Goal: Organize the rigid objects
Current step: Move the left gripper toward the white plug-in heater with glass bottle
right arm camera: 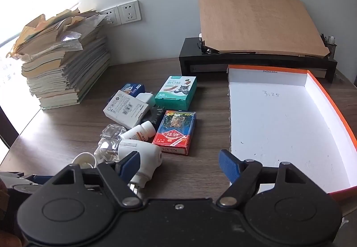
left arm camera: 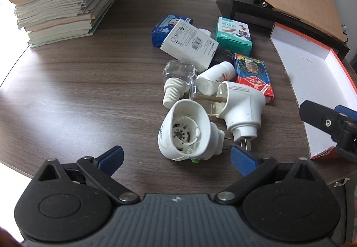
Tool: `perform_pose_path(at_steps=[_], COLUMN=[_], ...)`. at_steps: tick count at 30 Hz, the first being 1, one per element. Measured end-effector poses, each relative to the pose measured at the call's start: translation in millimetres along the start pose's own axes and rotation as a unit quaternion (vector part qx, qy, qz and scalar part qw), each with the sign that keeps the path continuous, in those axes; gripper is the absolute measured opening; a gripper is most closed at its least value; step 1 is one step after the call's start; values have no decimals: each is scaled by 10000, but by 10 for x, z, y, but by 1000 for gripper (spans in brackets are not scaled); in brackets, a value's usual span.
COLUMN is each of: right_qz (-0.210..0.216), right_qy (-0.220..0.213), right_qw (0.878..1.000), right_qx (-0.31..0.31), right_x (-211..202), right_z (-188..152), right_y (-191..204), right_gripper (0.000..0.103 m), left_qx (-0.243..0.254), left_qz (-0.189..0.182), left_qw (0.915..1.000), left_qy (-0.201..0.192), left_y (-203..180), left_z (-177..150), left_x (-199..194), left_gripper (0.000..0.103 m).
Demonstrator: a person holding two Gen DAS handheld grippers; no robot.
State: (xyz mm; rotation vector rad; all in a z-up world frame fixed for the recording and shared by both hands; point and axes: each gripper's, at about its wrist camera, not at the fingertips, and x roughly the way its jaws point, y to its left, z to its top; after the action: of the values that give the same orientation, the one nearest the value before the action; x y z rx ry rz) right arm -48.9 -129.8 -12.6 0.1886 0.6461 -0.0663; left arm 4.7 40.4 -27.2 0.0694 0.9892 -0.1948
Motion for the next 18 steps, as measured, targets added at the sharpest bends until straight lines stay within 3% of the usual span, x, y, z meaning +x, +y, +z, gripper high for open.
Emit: perform_pose_path(at_steps=[18], right_qz=[-97], right_qy=[-117], right_qw=[9999], right_qx=[13], right_x=[-69], right_z=[-2], right_y=[28], right_gripper=[91], left_qx=[221], left_qz=[-95], left_qw=[9997], left_qy=[-45], left_y=[-29], left_z=[24], left_x=[25], left_gripper=[103])
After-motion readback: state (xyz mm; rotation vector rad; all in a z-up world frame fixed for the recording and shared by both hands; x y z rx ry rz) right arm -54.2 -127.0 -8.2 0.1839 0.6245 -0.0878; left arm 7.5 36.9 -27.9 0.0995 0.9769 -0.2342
